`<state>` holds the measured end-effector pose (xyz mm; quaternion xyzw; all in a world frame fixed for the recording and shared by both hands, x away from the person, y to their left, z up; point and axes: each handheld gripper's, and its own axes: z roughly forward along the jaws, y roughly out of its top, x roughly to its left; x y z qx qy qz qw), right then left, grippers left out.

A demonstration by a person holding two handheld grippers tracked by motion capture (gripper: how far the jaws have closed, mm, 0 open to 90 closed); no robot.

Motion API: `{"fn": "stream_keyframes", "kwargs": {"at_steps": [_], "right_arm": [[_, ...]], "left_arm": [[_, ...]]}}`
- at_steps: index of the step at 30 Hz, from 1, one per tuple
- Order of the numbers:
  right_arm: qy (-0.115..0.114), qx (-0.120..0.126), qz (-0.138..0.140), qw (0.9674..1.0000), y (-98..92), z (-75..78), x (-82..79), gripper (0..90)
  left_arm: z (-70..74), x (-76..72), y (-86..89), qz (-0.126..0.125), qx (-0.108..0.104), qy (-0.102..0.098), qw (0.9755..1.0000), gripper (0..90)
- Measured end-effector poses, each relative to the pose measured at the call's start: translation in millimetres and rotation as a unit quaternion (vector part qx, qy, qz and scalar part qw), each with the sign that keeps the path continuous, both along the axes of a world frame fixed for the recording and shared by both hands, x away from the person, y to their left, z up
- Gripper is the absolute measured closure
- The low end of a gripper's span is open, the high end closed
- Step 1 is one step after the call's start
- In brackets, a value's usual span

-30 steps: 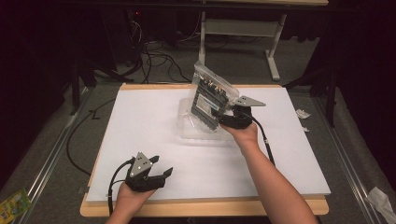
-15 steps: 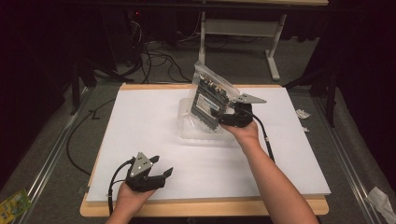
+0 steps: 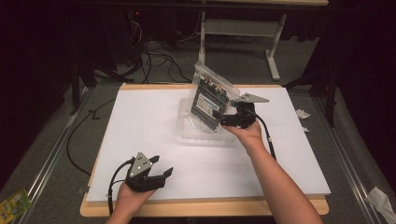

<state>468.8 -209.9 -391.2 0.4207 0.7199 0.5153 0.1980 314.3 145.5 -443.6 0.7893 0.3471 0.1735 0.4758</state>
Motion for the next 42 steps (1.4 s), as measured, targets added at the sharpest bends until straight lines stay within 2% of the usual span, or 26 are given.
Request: {"fn": "stream_keyframes", "kwargs": {"at_steps": [6, 12, 13, 15, 17, 18, 19, 21, 24, 27, 28, 29, 30, 31, 33, 35, 38, 39, 40, 42], "right_arm": [[-0.003, 0.0, 0.005, 1.0, -5.1, 5.1, -9.4, 5.9], [-0.012, 0.005, 0.012, 0.9998, -14.1, 11.0, -26.2, 3.5], [-0.012, 0.008, 0.011, 0.9998, -17.8, 12.7, -33.6, 3.3], [-0.015, 0.007, 0.013, 0.9998, -19.5, 13.0, -36.2, 3.2], [-0.02, 0.002, 0.015, 0.9997, -26.7, 14.5, -49.9, 2.8], [-0.02, 0.002, 0.015, 0.9997, -26.7, 14.5, -49.9, 2.8], [-0.024, 0.003, 0.015, 0.9996, -32.1, 15.1, -59.3, 2.7], [-0.025, 0.002, 0.015, 0.9996, -34.3, 15.4, -62.8, 2.6], [-0.037, -0.001, 0.01, 0.9993, -45.6, 15.4, -80.9, 2.4], [-0.039, -0.002, 0.007, 0.9992, -55.1, 13.9, -96.7, 2.3], [-0.04, -0.002, 0.007, 0.9992, -59.1, 12.8, -102.6, 2.3], [-0.043, -0.002, 0.005, 0.9991, -67.2, 9.7, -115.0, 2.3], [-0.043, -0.002, 0.005, 0.9991, -67.2, 9.7, -115.0, 2.3], [-0.044, -0.001, 0.0, 0.999, -75.6, 4.7, -127.5, 2.3], [-0.044, -0.001, -0.002, 0.999, -78.9, 2.6, -132.2, 2.2], [-0.045, 0.002, -0.006, 0.999, -89.2, -4.1, -147.1, 2.2], [-0.051, 0.014, -0.03, 0.9981, -109.0, -20.8, -175.3, 2.5], [-0.05, 0.01, -0.036, 0.9981, -114.8, -28.3, -182.5, 2.4], [-0.044, 0.007, -0.032, 0.9985, -117.3, -31.8, -184.8, 2.4], [-0.033, 0.002, -0.041, 0.9986, -122.4, -40.0, -189.0, 2.4]], "left_arm": [[0.1, 0.0, 0.8, 0.001, -0.001, 0.001, 1.0, 31.9], [0.5, -0.7, 0.8, 0.002, -0.001, 0.0, 1.0, 31.8], [0.6, -1.0, 0.6, 0.002, -0.001, 0.0, 1.0, 31.9], [0.7, -1.1, 0.4, 0.002, -0.001, 0.0, 1.0, 31.8], [0.6, -1.3, 0.2, 0.002, -0.001, 0.0, 1.0, 31.8], [0.6, -1.5, 0.1, 0.003, 0.0, -0.002, 1.0, 31.8], [0.5, -1.9, -0.4, 0.002, 0.0, -0.002, 1.0, 31.7], [0.6, -2.2, -0.5, 0.002, 0.001, -0.002, 1.0, 31.7], [0.4, -3.0, -1.5, 0.0, 0.001, -0.003, 1.0, 31.7], [0.0, -3.7, -2.7, -0.002, 0.001, -0.002, 1.0, 31.7], [-0.1, -4.0, -3.3, -0.003, 0.001, -0.002, 1.0, 31.7], [-0.3, -4.6, -4.4, -0.005, 0.002, -0.002, 1.0, 31.7], [-0.3, -4.6, -4.4, -0.005, 0.002, -0.002, 1.0, 31.6], [-0.4, -5.5, -5.5, -0.007, 0.003, -0.002, 1.0, 31.6], [-0.2, -6.5, -6.3, -0.009, 0.003, -0.002, 1.0, 31.6], [1.0, -10.0, -7.5, -0.015, 0.0, -0.005, 0.9999, 31.6], [2.2, -13.0, -10.3, -0.021, 0.0, -0.008, 0.9997, 31.5], [2.4, -13.2, -11.2, -0.022, -0.001, -0.009, 0.9997, 31.5], [2.4, -13.2, -12.4, -0.023, -0.001, -0.01, 0.9997, 31.3], [1.8, -12.6, -15.1, -0.026, 0.003, -0.009, 0.9996, 31.0]]}}
